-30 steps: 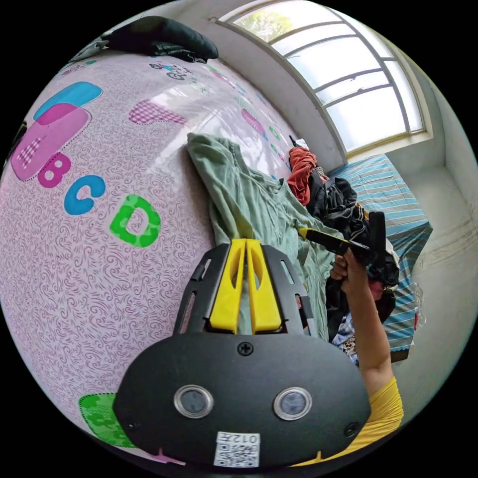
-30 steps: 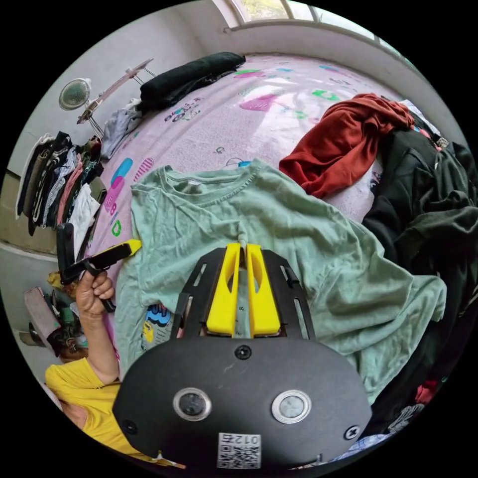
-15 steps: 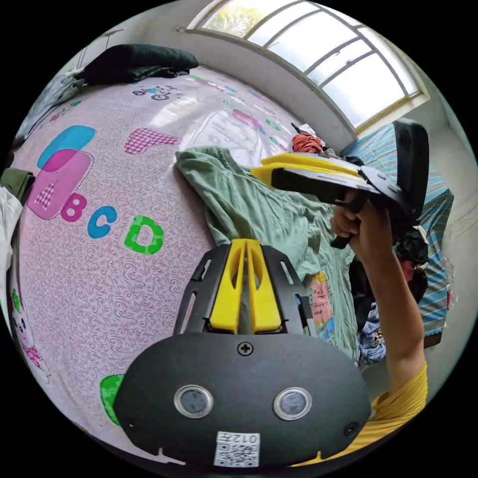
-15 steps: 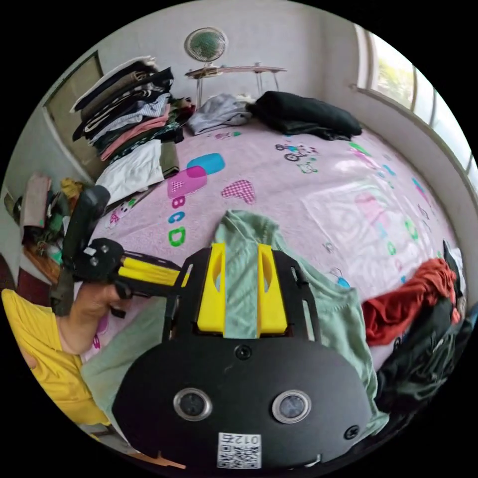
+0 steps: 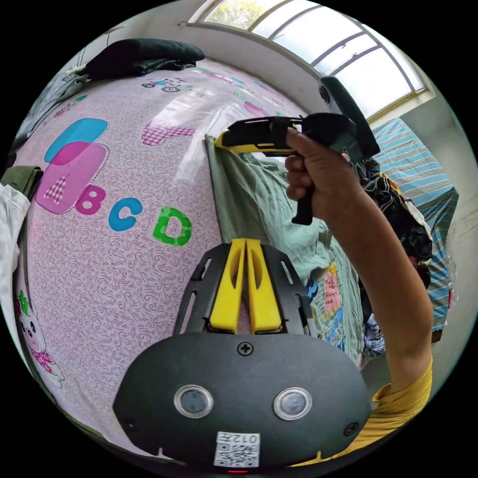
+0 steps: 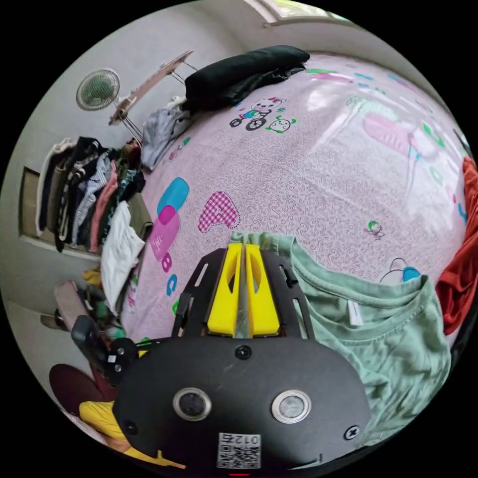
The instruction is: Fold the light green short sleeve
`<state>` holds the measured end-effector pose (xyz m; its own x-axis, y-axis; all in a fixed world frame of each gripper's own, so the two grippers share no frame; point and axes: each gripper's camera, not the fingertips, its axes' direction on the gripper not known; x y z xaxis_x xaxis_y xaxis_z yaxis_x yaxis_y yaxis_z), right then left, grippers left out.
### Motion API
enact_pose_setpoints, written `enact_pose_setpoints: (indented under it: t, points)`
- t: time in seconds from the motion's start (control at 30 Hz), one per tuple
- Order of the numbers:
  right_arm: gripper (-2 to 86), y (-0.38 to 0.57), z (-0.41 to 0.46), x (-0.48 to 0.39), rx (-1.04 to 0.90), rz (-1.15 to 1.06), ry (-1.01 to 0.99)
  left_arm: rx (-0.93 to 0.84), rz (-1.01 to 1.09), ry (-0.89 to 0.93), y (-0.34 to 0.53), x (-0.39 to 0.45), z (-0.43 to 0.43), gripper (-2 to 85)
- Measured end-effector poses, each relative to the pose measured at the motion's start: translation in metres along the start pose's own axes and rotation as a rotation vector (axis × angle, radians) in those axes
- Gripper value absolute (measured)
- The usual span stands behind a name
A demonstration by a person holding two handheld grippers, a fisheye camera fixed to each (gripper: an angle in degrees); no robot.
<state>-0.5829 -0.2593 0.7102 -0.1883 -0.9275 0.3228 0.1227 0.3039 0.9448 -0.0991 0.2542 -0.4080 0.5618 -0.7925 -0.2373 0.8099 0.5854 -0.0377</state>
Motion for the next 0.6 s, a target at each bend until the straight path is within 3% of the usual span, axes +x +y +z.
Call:
enact_pose_setpoints:
  t: [0.07,0.1,0.13,0.2,0.27,0.33,0.4,0.5,0.6]
  points:
    - [2.2,0.011,-0.028,0.004,0.056,-0.067,-0.089,0.068,-0.051,-0.022,0.003,-0.005,-0.014,0.3]
    - [2.2,0.015,-0.041,0.003,0.085,-0.089,-0.094,0.214,-0.085,-0.026,0.010,-0.007,-0.036,0.3]
    - [2.3,0.029,-0.071,0.001,0.149,-0.134,-0.096,0.367,-0.095,0.037,0.019,-0.006,-0.056,0.4]
    - [2.8,0.058,-0.111,0.000,0.209,-0.197,-0.068,0.481,-0.046,0.174,0.024,0.001,-0.064,0.4]
    - [4.4,0.096,-0.127,0.008,0.127,-0.227,0.052,0.360,-0.006,0.159,0.012,0.017,-0.044,0.4]
    - [5.8,0.123,-0.119,0.018,0.041,-0.226,0.181,0.122,0.030,0.077,-0.006,0.039,-0.005,0.4]
    - [6.2,0.143,-0.100,0.028,-0.059,-0.226,0.283,0.034,0.066,0.066,-0.011,0.050,0.012,0.4]
    - [5.3,0.155,-0.070,0.038,-0.148,-0.233,0.397,-0.026,0.090,-0.011,-0.015,0.059,0.022,0.4]
    - [2.2,0.149,-0.065,0.037,-0.100,-0.202,0.489,-0.033,0.102,-0.003,-0.016,0.060,0.023,0.3]
